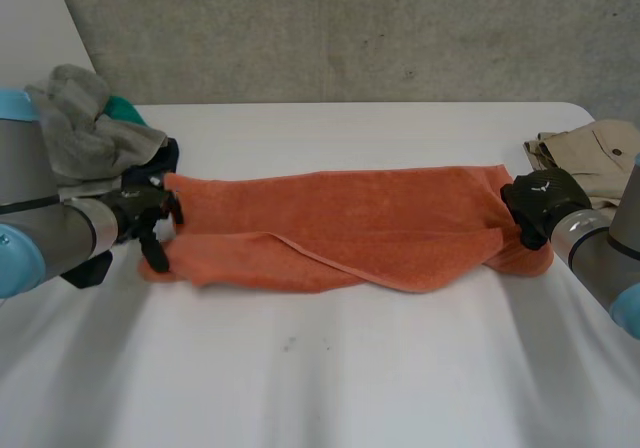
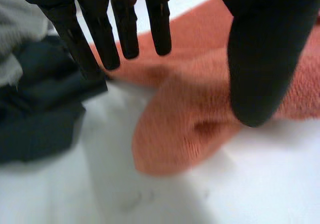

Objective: Fold the laundry.

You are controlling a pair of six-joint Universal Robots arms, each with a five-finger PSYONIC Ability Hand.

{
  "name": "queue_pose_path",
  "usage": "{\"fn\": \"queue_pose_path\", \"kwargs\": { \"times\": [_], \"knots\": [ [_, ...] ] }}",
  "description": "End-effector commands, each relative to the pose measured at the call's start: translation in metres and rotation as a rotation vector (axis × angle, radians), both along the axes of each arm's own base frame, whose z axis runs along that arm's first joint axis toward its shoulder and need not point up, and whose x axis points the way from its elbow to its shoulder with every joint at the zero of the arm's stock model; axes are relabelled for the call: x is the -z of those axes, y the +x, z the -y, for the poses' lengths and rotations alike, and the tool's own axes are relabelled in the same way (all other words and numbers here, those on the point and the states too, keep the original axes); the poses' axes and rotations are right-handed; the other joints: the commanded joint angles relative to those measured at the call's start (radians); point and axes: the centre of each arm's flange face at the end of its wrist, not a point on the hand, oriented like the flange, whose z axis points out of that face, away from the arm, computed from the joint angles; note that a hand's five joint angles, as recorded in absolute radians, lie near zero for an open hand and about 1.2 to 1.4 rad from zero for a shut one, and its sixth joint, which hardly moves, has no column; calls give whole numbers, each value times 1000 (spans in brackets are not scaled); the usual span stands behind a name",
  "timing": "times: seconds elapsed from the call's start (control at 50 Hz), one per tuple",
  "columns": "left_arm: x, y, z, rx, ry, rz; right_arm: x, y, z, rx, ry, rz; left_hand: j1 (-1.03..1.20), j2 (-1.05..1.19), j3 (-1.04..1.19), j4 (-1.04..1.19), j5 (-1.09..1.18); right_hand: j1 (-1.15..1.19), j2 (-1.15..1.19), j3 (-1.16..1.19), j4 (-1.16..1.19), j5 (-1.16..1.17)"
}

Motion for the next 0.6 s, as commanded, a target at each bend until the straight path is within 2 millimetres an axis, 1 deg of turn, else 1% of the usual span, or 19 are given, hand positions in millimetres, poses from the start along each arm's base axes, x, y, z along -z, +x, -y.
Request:
{"fn": "queue_pose_path", "kwargs": {
  "times": [0.02,0.1,0.12,0.14,0.26,0.3,0.38,0.46,0.5,0.52,0.6],
  "knots": [
    [15,4,-11,-3,101,23,-1,1,1,-11,-4,5,184,194,193,198,194,347,217,208,205,238],
    [17,4,-15,1,121,26,-2,-2,3,-4,-7,6,392,403,402,407,403,347,217,208,205,238],
    [16,4,-15,1,119,27,-2,-3,4,0,-8,6,465,476,475,480,476,347,217,208,205,238],
    [14,3,-16,2,112,25,-3,-4,5,3,-10,6,600,610,609,614,610,347,217,208,205,238],
    [9,1,-15,5,74,27,-5,-6,6,6,-15,5,827,837,836,841,837,347,217,208,205,238],
    [4,1,-16,3,64,31,-9,-10,8,20,-20,4,918,928,927,932,928,347,217,208,205,238],
    [-6,1,-20,3,40,40,-19,-14,9,24,-8,-17,924,934,933,938,934,347,217,208,205,238],
    [-20,1,-27,12,-4,36,-26,-20,5,6,102,-93,924,934,933,938,934,347,217,208,205,238],
    [-28,1,-30,19,-35,38,-25,-20,3,-12,174,-130,924,934,933,938,934,347,217,208,205,238],
    [-37,0,-32,30,-85,44,-24,-20,4,-14,186,-141,924,934,933,938,934,347,217,208,205,238],
    [-49,-5,-37,64,-192,76,-24,-20,7,-7,218,-157,924,934,933,938,934,347,217,208,205,238]
  ]
}}
